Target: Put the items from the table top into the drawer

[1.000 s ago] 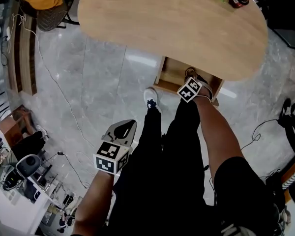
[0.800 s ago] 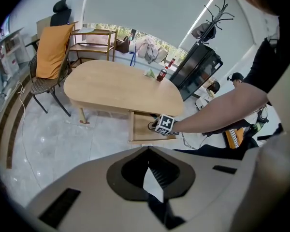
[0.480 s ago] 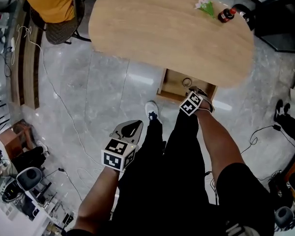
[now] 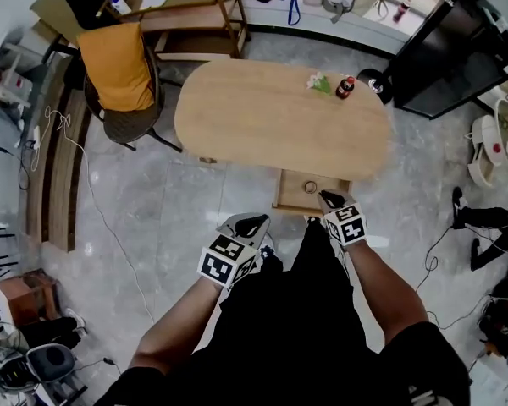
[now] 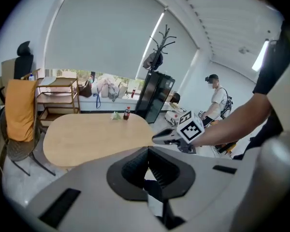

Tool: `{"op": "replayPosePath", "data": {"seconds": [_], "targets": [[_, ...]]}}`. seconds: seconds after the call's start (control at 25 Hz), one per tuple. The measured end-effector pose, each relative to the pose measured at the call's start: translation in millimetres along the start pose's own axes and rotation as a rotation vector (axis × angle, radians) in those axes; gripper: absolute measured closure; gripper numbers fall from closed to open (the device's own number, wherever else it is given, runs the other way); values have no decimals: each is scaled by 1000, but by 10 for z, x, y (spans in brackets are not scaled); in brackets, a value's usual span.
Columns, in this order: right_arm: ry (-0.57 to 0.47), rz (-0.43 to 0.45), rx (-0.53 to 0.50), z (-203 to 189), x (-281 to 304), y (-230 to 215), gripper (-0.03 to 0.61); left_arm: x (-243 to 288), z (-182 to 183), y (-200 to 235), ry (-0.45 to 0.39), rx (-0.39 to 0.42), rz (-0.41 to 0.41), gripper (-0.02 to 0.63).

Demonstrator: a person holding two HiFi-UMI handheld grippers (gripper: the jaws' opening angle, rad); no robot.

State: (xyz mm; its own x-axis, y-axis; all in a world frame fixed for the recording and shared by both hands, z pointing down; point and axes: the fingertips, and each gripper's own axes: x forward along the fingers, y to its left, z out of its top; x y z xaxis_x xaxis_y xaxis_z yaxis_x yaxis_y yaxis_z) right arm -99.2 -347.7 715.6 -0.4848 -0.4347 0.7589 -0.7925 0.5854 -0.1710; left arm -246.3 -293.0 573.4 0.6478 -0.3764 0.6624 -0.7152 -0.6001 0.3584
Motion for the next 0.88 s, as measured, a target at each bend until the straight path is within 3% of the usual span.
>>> {"op": "replayPosePath", "data": {"seconds": [0.16, 0.44, 0.68, 0.88], "targets": [[-255, 18, 180, 583, -1073, 368, 574, -175, 208, -287, -47, 104, -69, 609], [-438, 65, 178, 887, -2207, 888, 575, -414, 432, -719, -148, 126, -89, 609], [-497, 61, 55, 794, -2889, 1053, 574, -565, 476, -1256, -223, 142, -76, 609], [-539, 98, 23, 343, -3472, 1129, 574, -575, 476, -1925, -293, 122, -64, 609]]}}
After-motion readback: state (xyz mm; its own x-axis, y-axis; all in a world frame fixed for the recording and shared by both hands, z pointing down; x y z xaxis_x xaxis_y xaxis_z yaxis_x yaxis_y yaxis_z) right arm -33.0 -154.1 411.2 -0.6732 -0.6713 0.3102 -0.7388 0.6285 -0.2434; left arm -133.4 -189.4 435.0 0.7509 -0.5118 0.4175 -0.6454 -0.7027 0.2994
